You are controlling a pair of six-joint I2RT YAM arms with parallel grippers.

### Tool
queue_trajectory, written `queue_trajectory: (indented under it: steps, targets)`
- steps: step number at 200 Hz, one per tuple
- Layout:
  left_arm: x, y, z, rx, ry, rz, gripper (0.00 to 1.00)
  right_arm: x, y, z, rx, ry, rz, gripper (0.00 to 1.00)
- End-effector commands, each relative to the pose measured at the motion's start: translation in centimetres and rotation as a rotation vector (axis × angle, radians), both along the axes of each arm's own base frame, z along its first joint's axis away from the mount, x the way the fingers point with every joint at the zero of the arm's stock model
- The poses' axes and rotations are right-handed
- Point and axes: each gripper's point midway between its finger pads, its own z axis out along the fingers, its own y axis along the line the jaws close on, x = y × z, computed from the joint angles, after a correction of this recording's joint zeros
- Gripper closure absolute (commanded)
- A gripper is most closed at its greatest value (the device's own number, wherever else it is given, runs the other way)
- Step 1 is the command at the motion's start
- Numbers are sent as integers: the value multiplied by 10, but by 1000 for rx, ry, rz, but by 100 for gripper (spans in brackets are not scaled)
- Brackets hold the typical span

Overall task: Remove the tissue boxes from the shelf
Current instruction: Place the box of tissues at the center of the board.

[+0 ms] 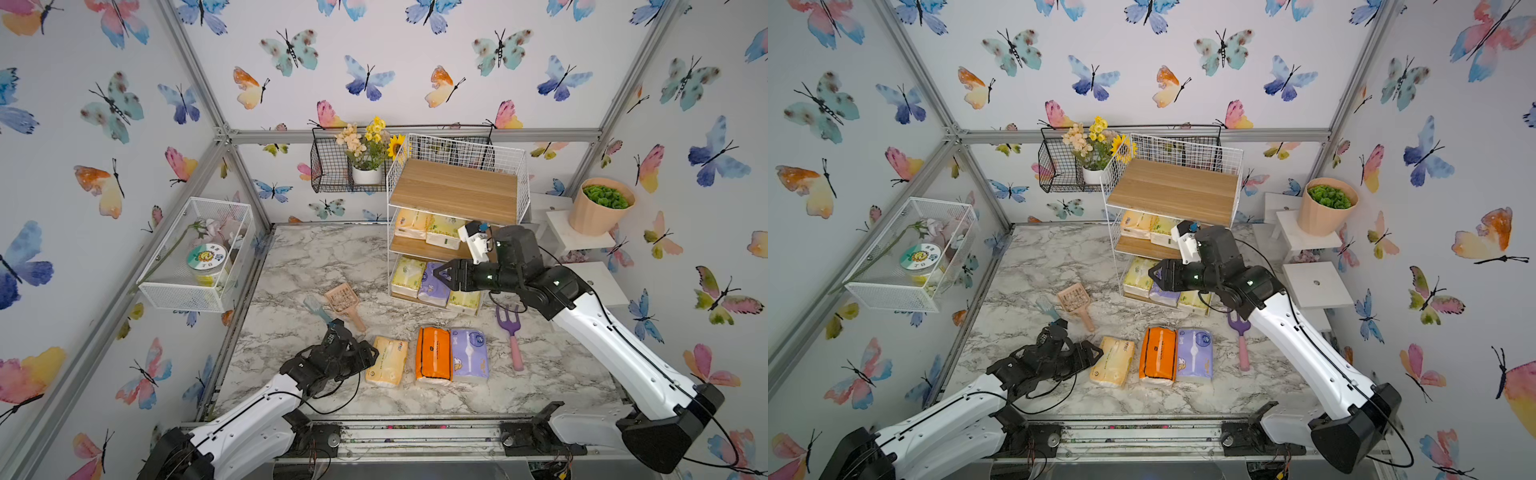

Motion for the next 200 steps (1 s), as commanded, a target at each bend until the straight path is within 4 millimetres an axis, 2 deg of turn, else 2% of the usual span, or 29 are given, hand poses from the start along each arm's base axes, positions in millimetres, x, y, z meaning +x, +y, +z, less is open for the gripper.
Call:
queue_trajectory:
  steps: [1, 31, 55, 75, 100, 127, 176, 186, 200]
  targets:
    - [-7, 3, -7, 39, 41, -27, 36, -25, 5, -42, -160, 109, 65, 49]
    - [-12, -15, -10, -21, 67, -109, 55, -41, 20, -77, -221, 217, 117, 50]
    - [-12, -28, -10, -65, 74, -153, 69, -42, 15, -104, -254, 246, 87, 50]
    - [-9, -40, -6, -95, 59, -178, 74, -46, 8, -120, -293, 282, 61, 52]
    - [-9, -59, -2, -106, 45, -227, 79, -49, 3, -126, -287, 303, 35, 52]
    - [-7, -76, -2, -82, 41, -273, 80, -50, -1, -128, -286, 301, 13, 53]
    - [0, -89, 5, -64, 6, -295, 76, -55, -13, -139, -317, 334, -29, 53]
    - [0, -88, 7, -65, -2, -293, 71, -56, -14, -140, -317, 344, -42, 53]
    - [3, -84, 13, -52, -19, -270, 58, -56, -17, -143, -322, 355, -64, 53]
